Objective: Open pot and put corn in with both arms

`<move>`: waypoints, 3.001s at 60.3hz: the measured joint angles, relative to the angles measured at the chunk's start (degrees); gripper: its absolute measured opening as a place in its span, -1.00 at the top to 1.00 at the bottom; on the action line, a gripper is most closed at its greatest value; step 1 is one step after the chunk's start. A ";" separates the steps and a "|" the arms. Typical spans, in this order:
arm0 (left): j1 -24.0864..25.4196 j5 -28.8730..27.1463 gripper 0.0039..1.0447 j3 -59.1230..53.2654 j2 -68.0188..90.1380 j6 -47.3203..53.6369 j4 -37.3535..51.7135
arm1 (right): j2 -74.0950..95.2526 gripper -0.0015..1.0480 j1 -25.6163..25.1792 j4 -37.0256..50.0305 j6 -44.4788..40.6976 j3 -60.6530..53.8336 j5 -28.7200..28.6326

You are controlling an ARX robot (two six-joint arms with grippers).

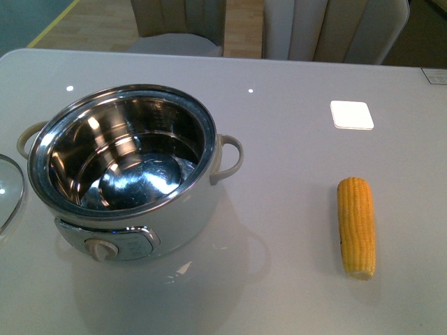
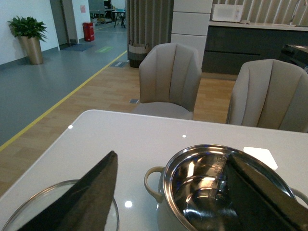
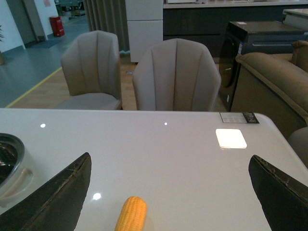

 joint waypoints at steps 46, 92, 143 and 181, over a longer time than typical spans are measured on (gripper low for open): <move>-0.02 0.00 -0.87 0.00 -0.02 0.13 -0.02 | 55.04 -0.83 0.96 -10.12 -2.32 14.91 -10.91; -0.02 0.00 -0.87 0.00 -0.02 0.13 -0.02 | 122.27 -0.83 10.32 15.43 16.70 44.65 3.21; -0.02 0.00 -0.87 0.00 -0.02 0.13 -0.02 | 100.15 0.59 15.67 6.14 19.98 41.79 -6.21; -0.02 0.00 -0.87 0.00 -0.02 0.13 -0.02 | 110.22 0.65 33.33 -1.38 38.91 69.20 -13.09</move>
